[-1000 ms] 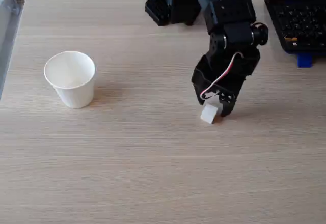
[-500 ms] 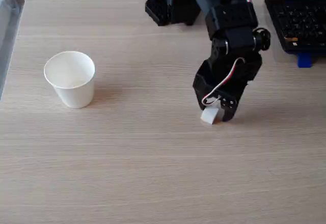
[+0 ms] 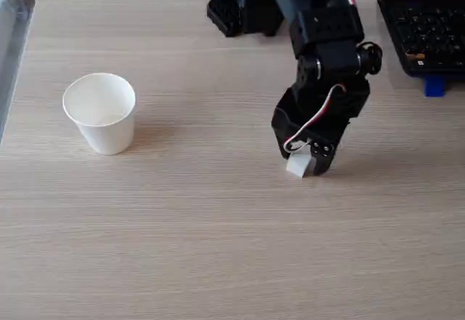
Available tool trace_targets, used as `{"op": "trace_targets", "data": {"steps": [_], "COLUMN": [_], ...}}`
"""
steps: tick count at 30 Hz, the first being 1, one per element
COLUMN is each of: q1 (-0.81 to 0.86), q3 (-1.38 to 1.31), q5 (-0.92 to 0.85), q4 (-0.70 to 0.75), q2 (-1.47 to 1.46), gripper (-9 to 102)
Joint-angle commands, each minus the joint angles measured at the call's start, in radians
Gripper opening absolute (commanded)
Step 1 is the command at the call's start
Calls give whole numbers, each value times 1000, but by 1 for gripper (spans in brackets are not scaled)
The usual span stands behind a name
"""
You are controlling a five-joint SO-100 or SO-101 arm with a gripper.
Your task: Grasp a block and put it in the bin.
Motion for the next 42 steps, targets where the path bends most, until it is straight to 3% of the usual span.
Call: {"op": "trace_targets", "data": {"steps": [1, 21, 42], "q1": [2, 8, 74], "q3": [-32, -11, 192], "q5": [-14, -52, -183], "q4": [5, 5, -46], "q2": [5, 23, 345], "gripper": [21, 4, 3]}}
